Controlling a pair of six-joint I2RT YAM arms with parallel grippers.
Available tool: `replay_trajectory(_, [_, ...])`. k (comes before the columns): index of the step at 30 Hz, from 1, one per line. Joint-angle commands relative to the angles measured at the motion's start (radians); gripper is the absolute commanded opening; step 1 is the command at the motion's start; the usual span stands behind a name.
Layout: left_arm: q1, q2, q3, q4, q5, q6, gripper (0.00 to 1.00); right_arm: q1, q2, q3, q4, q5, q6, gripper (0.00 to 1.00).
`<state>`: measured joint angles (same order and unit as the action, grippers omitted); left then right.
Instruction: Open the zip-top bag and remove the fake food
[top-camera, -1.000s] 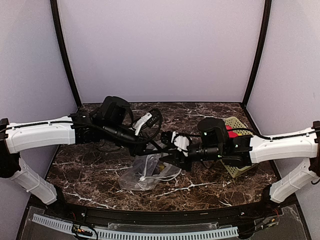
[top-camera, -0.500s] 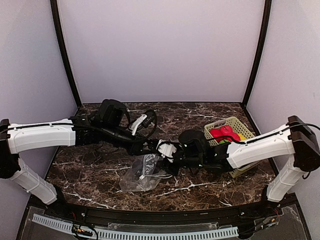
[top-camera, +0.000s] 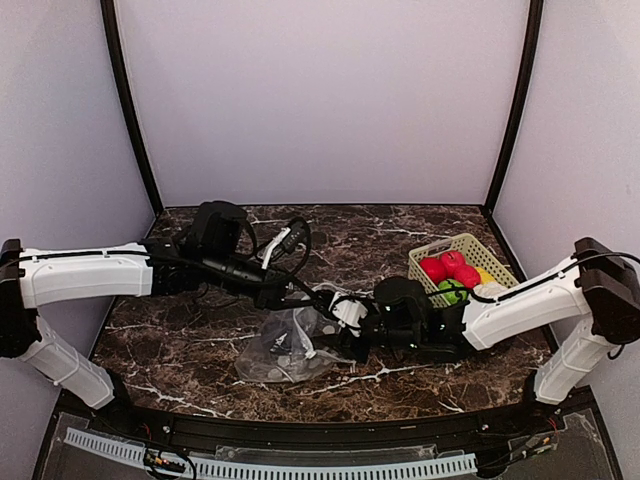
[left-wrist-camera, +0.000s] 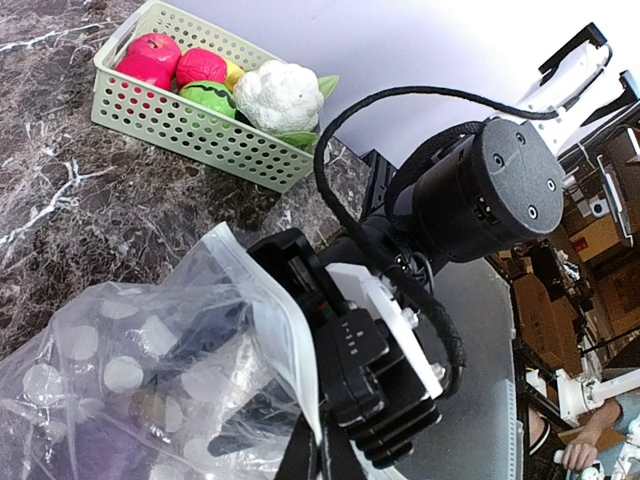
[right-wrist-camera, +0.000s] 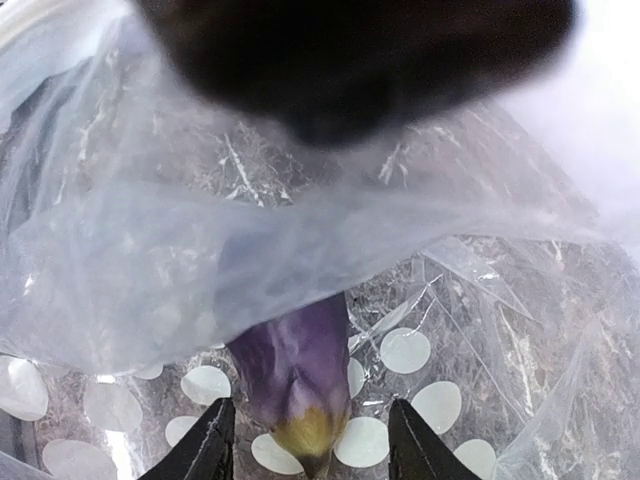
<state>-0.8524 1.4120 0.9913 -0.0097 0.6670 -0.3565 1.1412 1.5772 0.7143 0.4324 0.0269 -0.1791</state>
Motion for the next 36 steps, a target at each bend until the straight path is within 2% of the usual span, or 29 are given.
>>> replay_trajectory(1, [0.032, -0.029, -0.039, 0.127, 0.087, -0.057, 0.01, 0.001, 0.047, 0.042, 0.018, 0.003, -0.034, 0.50])
replay_trajectory(7, [0.077, -0.024, -0.088, 0.207, 0.131, -0.109, 0.01, -0.003, 0.131, 0.057, 0.040, -0.021, -0.042, 0.51])
replay_trajectory(11, [0.104, -0.020, -0.129, 0.297, 0.177, -0.165, 0.01, -0.008, 0.165, 0.054, 0.060, -0.022, -0.038, 0.62])
replay_trajectory(14, [0.119, -0.019, -0.163, 0.364, 0.208, -0.209, 0.01, -0.011, 0.173, 0.027, 0.103, -0.049, -0.045, 0.66])
replay_trajectory(19, [0.124, -0.015, -0.183, 0.402, 0.238, -0.244, 0.01, -0.011, 0.178, -0.001, 0.165, -0.086, -0.086, 0.64])
replay_trajectory(24, [0.126, -0.029, -0.182, 0.440, 0.275, -0.266, 0.01, -0.012, 0.162, -0.068, 0.302, -0.116, -0.132, 0.64])
replay_trajectory(30, [0.126, -0.053, -0.182, 0.429, 0.333, -0.249, 0.01, -0.012, 0.149, -0.060, 0.316, -0.106, -0.162, 0.62])
replay_trajectory(36, [0.127, -0.025, -0.218, 0.580, 0.376, -0.358, 0.01, -0.016, 0.217, 0.005, 0.330, -0.120, -0.210, 0.60])
